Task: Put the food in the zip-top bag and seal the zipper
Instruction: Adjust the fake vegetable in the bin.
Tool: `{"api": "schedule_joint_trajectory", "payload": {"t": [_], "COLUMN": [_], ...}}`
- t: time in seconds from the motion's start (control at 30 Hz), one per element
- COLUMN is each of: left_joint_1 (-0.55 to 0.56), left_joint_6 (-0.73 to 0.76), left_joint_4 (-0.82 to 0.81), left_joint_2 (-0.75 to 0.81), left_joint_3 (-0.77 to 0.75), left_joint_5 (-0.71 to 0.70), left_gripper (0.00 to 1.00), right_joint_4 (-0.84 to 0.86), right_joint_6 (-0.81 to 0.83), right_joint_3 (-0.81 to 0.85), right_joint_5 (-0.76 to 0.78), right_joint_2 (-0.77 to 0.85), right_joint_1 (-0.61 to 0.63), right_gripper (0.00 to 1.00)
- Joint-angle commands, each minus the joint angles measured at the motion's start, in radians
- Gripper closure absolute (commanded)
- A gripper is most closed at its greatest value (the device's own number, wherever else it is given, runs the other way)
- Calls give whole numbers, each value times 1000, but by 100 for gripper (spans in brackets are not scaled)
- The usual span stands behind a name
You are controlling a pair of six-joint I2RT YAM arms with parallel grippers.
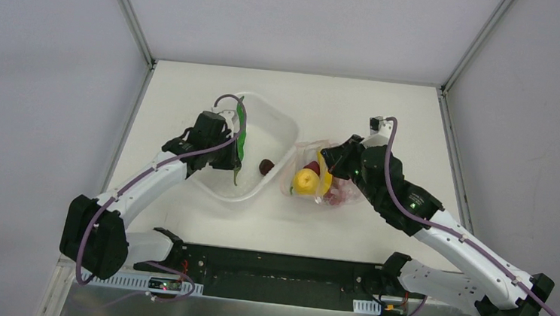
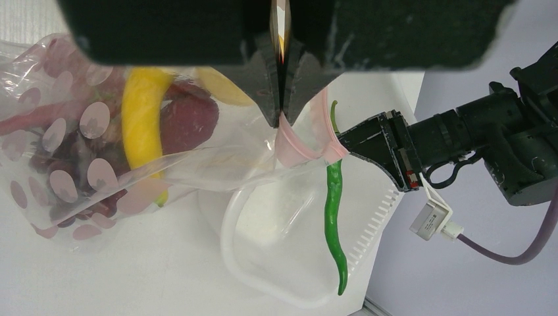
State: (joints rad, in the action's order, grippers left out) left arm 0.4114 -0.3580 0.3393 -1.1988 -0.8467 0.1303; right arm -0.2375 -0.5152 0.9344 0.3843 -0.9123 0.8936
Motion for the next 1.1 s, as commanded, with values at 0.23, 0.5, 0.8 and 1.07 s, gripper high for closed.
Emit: {"api": "schedule_joint_trajectory", "payload": {"t": [0.23,0.5,0.8,1.07], "left_joint_1": [-1,-2,-2,0], "left_joint_6": [-4,18,122,192], "left_joint_4": [26,78,105,63], "left_joint_2": [-49,-217,-168,-226], "left_joint_3": [-42,-94,-149,-141], "left_joint_5": [-32,-123,76,318], "left_gripper": [88,61,41,31], "right_joint_4": [49,55,55,41], "right_joint_6": [-5,-1,7,10], "right_joint_3": [-16,-22,-28,-49], "right_joint_5": [8,0,14,-22], "right_joint_2": [5,0,9,40], "right_joint_1": [-7,-12,-19,-20], "right_gripper": [98,98,98,98]}}
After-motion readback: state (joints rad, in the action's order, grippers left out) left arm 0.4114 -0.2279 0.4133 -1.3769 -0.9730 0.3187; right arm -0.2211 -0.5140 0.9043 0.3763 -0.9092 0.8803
